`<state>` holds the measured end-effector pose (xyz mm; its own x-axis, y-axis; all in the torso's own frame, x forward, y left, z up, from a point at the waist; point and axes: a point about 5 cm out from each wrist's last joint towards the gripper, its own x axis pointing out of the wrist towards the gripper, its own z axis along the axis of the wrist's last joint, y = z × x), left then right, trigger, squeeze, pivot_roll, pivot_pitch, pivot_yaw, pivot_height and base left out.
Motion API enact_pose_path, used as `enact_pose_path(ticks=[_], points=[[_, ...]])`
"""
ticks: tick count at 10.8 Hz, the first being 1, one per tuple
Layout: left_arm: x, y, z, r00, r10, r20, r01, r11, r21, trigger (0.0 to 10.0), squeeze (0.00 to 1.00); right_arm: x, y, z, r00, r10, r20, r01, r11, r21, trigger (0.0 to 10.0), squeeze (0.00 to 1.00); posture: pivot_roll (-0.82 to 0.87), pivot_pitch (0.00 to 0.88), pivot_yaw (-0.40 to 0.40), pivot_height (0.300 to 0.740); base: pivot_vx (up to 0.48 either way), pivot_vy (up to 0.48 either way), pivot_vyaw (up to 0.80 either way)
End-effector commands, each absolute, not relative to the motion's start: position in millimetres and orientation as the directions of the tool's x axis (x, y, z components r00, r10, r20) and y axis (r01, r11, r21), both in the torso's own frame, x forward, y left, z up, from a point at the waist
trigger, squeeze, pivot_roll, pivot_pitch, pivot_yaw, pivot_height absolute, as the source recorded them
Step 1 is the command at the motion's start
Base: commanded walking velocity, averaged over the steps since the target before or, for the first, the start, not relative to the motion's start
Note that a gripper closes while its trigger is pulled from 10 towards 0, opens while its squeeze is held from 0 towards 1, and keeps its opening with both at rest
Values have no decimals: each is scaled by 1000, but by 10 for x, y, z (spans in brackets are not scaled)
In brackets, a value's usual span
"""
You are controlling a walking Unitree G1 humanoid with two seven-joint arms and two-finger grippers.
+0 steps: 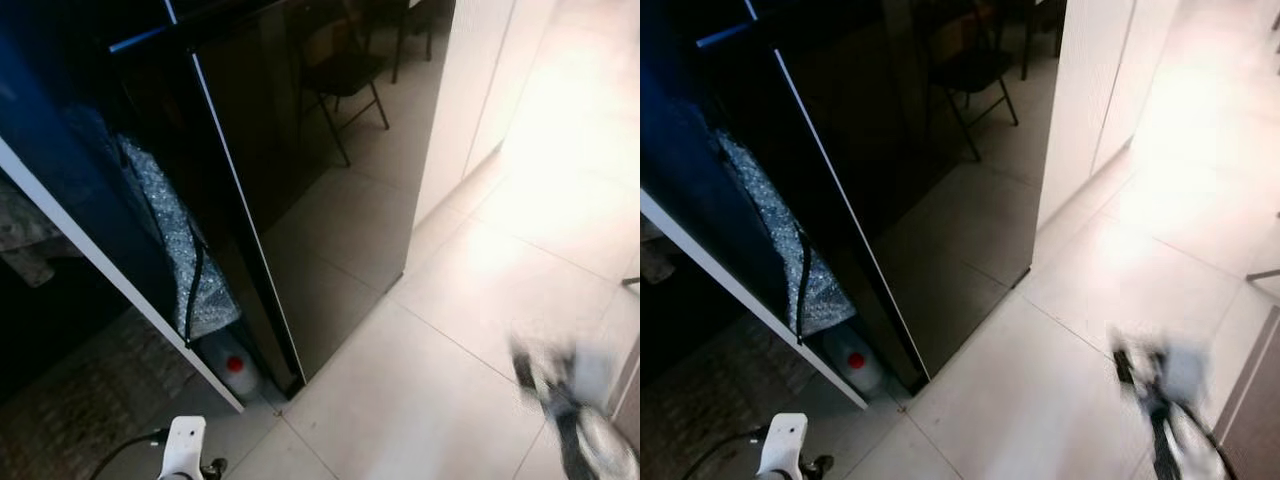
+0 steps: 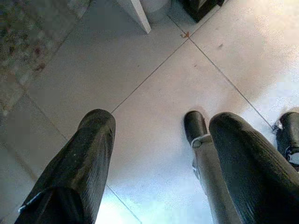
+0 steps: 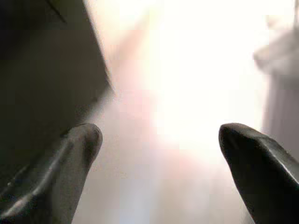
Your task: Restocking fridge
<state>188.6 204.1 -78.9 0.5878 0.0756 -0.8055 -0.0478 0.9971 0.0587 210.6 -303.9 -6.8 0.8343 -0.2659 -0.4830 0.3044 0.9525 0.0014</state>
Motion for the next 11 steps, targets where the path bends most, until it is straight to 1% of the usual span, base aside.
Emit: enact_pose_path(ticks=[1, 2, 3, 5, 6, 7, 9, 11], points=[[1831, 2053, -815, 577, 106, -810, -96, 993, 61, 10000, 0, 1947, -2861, -365, 751, -181, -635, 197, 979, -46, 10000, 0, -163, 78, 60, 740, 0, 0, 0], [1828, 2042, -819, 577, 110, -809, -109, 992, 58, 10000, 0, 1904, -2792, -437, 724, -143, -674, 131, 989, -70, 10000, 0, -155, 77, 50, 740, 0, 0, 0], [1811, 2010, -833, 569, 119, -813, -134, 990, 51, 10000, 0, 1815, -2623, -591, 664, -65, -744, 23, 998, -67, 10000, 0, -128, 72, 25, 740, 0, 0, 0], [1793, 1982, -847, 560, 128, -819, -159, 986, 46, 10000, 0, 1772, -2550, -670, 624, -71, -778, 8, 996, -84, 10000, 0, -103, 69, 5, 740, 0, 0, 0], [1789, 1972, -851, 558, 132, -819, -172, 984, 42, 10000, 0, 1743, -2503, -717, 598, -92, -796, 43, 996, -82, 10000, 0, -86, 71, -8, 740, 0, 0, 0], [1790, 1960, -852, 558, 134, -819, -179, 983, 39, 10000, 0, 1724, -2462, -749, 578, -100, -810, 46, 995, -91, 10000, 0, -68, 75, -18, 740, 0, 0, 0], [1797, 1970, -847, 560, 143, -816, -197, 980, 37, 10000, 0, 1628, -2255, -854, 534, -63, -843, -32, 995, -95, 10000, 0, -38, 82, -2, 740, 0, 0, 0], [1801, 1990, -842, 561, 142, -815, -188, 981, 42, 10000, 0, 1605, -2182, -882, 534, -60, -843, -2, 997, -72, 10000, 0, -45, 88, 22, 740, 0, 0, 0]])
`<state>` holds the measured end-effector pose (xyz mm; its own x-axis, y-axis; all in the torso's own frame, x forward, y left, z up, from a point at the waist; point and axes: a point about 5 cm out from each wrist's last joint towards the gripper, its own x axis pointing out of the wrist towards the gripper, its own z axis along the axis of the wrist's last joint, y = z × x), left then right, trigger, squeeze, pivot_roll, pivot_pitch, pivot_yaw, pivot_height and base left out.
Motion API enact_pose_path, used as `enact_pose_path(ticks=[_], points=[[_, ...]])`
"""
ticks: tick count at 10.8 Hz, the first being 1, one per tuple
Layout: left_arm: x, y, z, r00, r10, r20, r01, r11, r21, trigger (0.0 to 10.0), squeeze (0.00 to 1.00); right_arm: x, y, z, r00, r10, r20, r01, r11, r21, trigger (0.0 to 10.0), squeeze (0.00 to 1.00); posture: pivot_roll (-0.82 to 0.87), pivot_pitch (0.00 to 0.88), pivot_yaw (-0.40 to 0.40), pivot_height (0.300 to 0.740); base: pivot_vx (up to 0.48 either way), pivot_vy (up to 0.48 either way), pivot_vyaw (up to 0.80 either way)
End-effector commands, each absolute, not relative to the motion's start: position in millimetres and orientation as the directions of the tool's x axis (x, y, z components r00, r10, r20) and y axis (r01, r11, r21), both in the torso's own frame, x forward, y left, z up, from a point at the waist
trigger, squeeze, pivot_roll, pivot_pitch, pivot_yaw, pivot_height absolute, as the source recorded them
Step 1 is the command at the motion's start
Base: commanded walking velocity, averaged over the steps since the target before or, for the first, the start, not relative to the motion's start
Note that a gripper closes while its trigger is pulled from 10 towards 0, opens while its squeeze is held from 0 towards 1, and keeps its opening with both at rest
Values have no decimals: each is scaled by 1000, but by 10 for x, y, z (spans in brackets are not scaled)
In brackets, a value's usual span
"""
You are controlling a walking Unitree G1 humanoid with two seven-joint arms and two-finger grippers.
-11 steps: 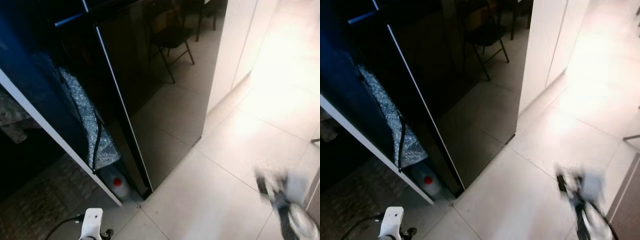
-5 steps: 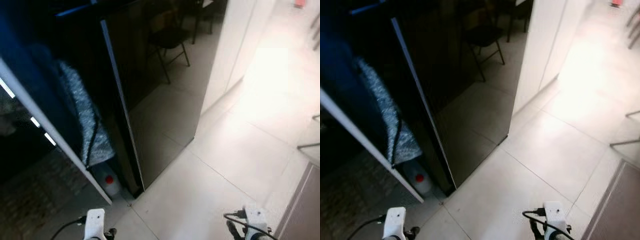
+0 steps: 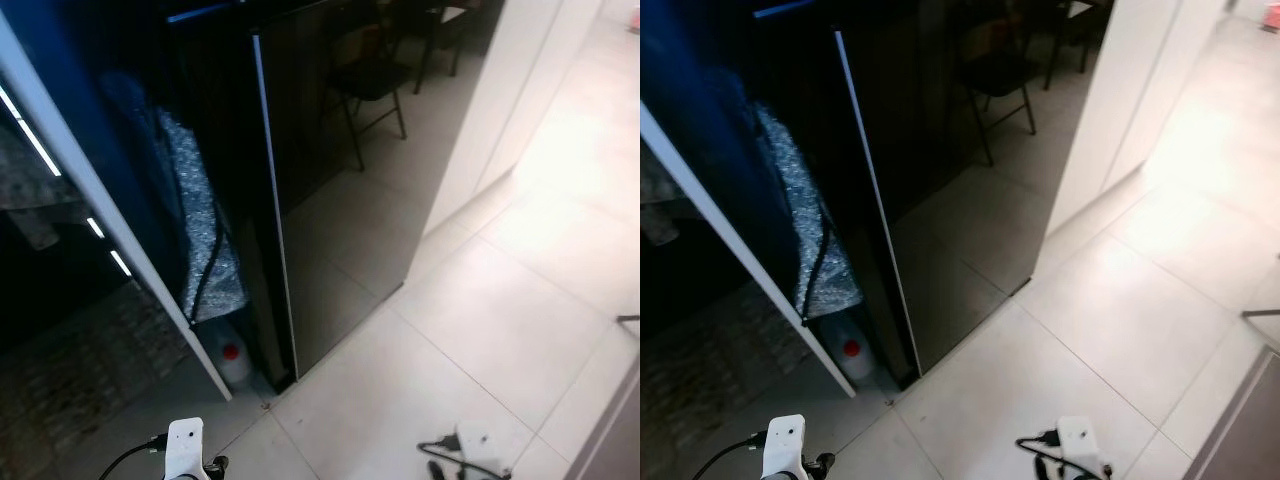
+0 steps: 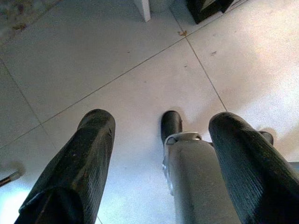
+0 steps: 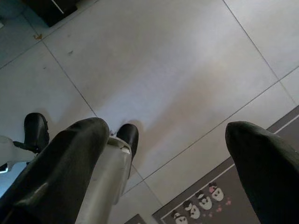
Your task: Restocking fridge
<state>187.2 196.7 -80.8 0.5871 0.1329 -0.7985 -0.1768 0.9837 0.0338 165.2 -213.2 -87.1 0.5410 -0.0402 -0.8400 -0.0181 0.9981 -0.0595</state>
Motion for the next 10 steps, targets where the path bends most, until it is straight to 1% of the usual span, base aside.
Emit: enact_pose_path(ticks=[1, 2, 3, 5, 6, 7, 8, 10], points=[[1802, 2004, -840, 560, 140, -817, -178, 983, 46, 10000, 0, 1597, -2145, -893, 532, -59, -845, 2, 998, -69, 10000, 0, -56, 93, 42, 740, 0, 0, 0], [1800, 2023, -839, 556, 128, -821, -150, 987, 52, 10000, 0, 1572, -2071, -919, 525, -60, -849, 15, 998, -62, 10000, 0, -72, 96, 57, 740, 0, 0, 0], [1799, 2026, -839, 554, 125, -823, -141, 988, 55, 10000, 0, 1566, -2055, -925, 522, -62, -851, 21, 998, -60, 10000, 0, -72, 96, 57, 740, 0, 0, 0], [1780, 2048, -843, 555, 114, -824, -109, 992, 63, 10000, 0, 1508, -1922, -973, 489, -35, -871, -40, 997, -62, 10000, 0, -93, 73, 69, 740, 0, 0, 0], [1780, 2052, -841, 558, 116, -821, -100, 992, 71, 10000, 0, 1507, -1909, -975, 487, -20, -873, -56, 997, -54, 10000, 0, -93, 68, 67, 740, 0, 0, 0], [1815, 1886, -838, 599, 96, -795, -87, 995, 55, 10000, 0, 1510, -1925, -972, 482, -24, -876, -93, 993, -78, 10000, 0, -92, 63, 67, 740, 0, -375, 0], [1815, 1871, -837, 606, 92, -791, -88, 995, 48, 10000, 0, 1505, -1958, -973, 471, -49, -881, -82, 992, -99, 10000, 0, -95, 61, 72, 740, 0, -379, 0], [1816, 1873, -836, 607, 79, -791, -68, 997, 48, 10000, 0, 1523, -1968, -963, 485, -60, -873, -59, 993, -101, 10000, 0, -98, 58, 76, 740, 0, -381, 0]])
